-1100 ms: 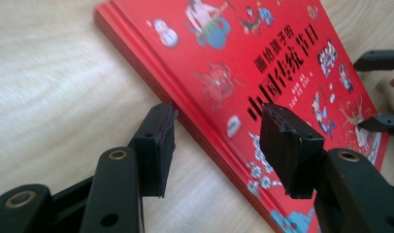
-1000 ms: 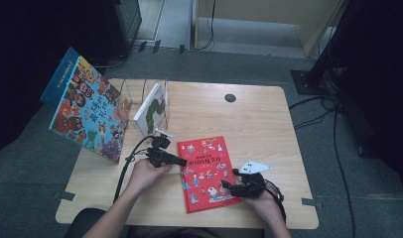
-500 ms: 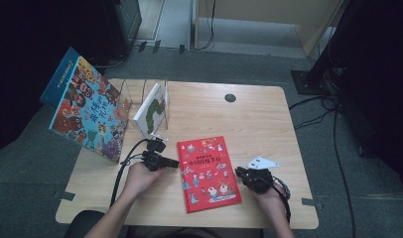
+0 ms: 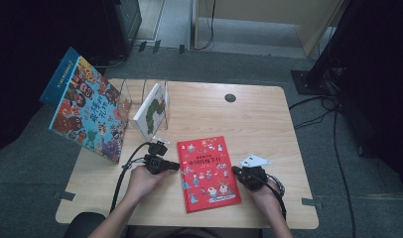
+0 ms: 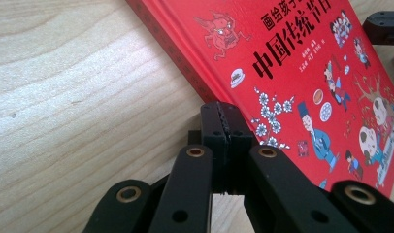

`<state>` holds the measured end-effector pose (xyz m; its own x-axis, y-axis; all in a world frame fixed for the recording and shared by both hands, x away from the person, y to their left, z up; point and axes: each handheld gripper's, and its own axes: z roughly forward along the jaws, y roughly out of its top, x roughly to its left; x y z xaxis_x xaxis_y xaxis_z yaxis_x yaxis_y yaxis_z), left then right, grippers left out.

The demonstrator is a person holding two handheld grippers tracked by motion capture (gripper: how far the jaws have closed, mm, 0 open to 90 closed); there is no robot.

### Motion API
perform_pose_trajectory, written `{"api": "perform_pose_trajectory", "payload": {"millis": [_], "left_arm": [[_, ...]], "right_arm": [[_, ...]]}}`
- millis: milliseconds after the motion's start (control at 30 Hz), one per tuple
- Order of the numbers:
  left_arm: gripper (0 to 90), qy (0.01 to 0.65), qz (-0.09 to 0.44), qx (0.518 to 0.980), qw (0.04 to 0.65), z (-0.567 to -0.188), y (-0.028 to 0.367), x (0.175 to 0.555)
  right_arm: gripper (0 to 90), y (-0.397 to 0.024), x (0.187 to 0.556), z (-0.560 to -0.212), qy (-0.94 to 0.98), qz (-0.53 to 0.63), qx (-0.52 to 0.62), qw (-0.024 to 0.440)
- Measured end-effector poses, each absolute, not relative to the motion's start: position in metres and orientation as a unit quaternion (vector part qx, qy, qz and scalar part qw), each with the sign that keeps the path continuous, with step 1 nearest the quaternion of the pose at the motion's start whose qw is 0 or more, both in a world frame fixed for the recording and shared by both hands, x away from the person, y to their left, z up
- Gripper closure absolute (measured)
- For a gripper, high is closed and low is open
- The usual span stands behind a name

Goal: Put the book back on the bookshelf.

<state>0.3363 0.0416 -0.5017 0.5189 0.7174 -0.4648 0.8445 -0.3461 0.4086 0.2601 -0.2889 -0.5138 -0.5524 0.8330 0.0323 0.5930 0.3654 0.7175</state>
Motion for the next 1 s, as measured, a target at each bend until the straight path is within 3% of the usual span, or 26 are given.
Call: {"api": "perform_pose_trajectory", "payload": {"millis": [267, 633, 900, 1000], "left_arm": [[90.0, 0.488, -0.103, 0.807, 0.315, -0.502, 0.043, 0.346], [90.0, 0.49, -0.099, 0.801, 0.33, -0.504, 0.049, 0.355], [78.5, 0.484, -0.112, 0.794, 0.351, -0.496, 0.061, 0.345], [69.9, 0.48, -0.112, 0.799, 0.344, -0.496, 0.062, 0.34]], "right_arm": [[90.0, -0.277, 0.267, -0.513, 0.804, 0.344, 0.441, 0.201], [90.0, -0.273, 0.276, -0.514, 0.8, 0.352, 0.444, 0.197], [89.4, -0.281, 0.283, -0.512, 0.795, 0.354, 0.465, 0.162], [81.0, -0.287, 0.283, -0.509, 0.788, 0.366, 0.475, 0.134]]}}
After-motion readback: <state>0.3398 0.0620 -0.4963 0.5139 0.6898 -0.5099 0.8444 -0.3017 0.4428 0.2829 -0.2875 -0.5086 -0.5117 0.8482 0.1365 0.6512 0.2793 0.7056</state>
